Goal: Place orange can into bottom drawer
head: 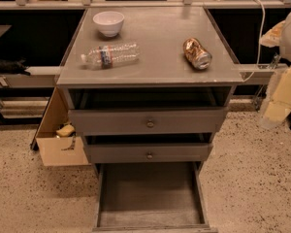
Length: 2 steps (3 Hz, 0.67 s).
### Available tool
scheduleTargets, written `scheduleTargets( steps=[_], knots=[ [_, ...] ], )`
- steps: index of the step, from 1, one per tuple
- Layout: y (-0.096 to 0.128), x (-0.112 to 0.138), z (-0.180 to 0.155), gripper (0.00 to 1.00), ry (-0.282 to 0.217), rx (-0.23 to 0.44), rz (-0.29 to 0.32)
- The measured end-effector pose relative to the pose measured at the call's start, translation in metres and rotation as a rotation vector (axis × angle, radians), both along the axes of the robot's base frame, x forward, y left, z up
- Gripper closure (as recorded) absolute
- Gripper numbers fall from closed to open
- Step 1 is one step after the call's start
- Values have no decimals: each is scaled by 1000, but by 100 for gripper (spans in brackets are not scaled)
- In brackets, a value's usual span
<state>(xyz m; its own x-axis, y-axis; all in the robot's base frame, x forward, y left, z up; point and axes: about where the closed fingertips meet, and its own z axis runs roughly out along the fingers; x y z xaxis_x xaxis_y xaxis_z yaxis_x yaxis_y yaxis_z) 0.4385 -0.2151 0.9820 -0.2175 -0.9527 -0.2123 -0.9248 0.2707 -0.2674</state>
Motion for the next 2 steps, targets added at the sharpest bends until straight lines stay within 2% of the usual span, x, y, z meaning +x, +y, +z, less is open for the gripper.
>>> scheduleTargets(
  steps=[1,2],
  knots=[
    [0,0,0,0,0,0,0],
    [5,28,-15,0,-8,45,-17]
  ],
)
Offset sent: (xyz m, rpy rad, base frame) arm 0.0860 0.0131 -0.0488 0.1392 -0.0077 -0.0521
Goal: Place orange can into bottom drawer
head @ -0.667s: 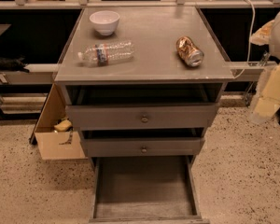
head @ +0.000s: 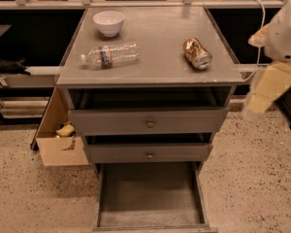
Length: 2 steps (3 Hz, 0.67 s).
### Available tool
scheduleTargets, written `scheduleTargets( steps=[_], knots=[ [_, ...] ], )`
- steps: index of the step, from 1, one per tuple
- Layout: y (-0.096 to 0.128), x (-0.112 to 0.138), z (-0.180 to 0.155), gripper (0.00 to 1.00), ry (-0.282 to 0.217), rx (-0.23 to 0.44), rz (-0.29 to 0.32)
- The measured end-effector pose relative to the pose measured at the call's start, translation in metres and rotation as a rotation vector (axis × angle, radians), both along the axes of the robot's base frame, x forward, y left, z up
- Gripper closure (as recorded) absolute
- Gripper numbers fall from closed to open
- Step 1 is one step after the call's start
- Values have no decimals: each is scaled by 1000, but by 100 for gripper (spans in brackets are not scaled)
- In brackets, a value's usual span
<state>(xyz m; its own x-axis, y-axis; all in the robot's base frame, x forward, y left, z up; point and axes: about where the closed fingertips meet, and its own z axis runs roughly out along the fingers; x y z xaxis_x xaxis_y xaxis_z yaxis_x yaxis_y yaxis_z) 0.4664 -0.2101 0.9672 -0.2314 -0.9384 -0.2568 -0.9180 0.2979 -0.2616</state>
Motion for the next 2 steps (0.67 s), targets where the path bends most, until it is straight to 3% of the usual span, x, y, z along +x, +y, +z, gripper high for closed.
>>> scheduleTargets(
  steps=[1,2],
  knots=[
    [14,52,-28,0,-14,106,-39],
    [14,52,-28,0,-15,106,-39]
  ],
)
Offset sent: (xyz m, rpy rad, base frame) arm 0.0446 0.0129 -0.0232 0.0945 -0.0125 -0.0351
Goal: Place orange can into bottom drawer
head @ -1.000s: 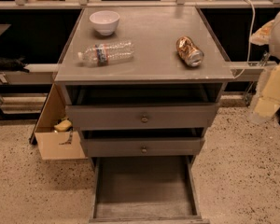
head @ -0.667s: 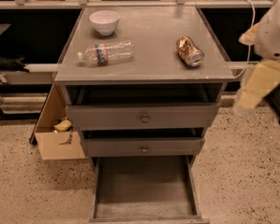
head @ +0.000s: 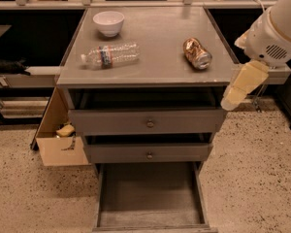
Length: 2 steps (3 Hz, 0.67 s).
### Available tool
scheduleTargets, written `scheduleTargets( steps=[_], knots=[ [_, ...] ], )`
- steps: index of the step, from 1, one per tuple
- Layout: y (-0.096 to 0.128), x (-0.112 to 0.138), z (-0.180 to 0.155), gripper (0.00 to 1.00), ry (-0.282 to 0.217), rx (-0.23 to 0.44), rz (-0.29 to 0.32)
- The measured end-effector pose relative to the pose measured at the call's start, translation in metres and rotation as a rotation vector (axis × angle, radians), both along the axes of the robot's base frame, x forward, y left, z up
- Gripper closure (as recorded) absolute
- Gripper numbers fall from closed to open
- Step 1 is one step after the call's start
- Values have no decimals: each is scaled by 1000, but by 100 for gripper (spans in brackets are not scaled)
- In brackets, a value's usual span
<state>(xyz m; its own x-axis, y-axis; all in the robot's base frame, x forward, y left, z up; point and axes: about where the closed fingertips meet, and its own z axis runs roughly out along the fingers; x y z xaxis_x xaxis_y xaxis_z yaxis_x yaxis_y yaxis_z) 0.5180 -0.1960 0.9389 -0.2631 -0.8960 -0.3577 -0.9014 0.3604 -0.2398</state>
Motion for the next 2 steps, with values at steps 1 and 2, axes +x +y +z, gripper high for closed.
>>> scheduleTargets(
  steps=[1,2],
  knots=[
    [-5,29,-3,0,-28,33,-43],
    [-10,84,-12,0,-55,95,-91]
  ],
)
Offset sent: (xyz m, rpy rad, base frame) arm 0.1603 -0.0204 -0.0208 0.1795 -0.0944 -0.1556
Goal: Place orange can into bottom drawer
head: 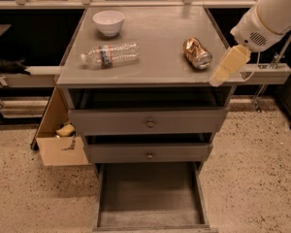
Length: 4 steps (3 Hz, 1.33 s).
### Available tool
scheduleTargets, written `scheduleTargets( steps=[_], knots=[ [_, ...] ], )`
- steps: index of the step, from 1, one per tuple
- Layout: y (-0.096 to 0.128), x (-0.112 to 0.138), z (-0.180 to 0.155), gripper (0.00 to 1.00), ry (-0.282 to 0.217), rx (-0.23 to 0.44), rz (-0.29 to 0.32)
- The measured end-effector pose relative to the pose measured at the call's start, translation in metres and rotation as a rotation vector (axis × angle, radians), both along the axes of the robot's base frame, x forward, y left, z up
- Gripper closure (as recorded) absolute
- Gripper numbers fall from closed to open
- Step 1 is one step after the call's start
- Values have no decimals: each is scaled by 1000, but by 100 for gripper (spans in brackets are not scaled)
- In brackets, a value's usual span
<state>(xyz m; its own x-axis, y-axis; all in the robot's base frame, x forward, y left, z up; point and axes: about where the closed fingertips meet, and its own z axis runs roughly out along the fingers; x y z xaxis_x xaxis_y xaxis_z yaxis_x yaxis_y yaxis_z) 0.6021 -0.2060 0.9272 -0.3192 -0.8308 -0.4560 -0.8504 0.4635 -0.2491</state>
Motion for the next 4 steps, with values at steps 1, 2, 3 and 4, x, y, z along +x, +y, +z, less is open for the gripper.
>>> scheduleTargets(
  steps=[1,2,3,4],
  knots=[
    [-3,53,-8,0,-25,66,-54],
    [0,91,-15,0,-31,112,-125],
    [9,124,-34,0,-8,140,-190],
    [13,139,-48,0,17,153,-225]
  ],
)
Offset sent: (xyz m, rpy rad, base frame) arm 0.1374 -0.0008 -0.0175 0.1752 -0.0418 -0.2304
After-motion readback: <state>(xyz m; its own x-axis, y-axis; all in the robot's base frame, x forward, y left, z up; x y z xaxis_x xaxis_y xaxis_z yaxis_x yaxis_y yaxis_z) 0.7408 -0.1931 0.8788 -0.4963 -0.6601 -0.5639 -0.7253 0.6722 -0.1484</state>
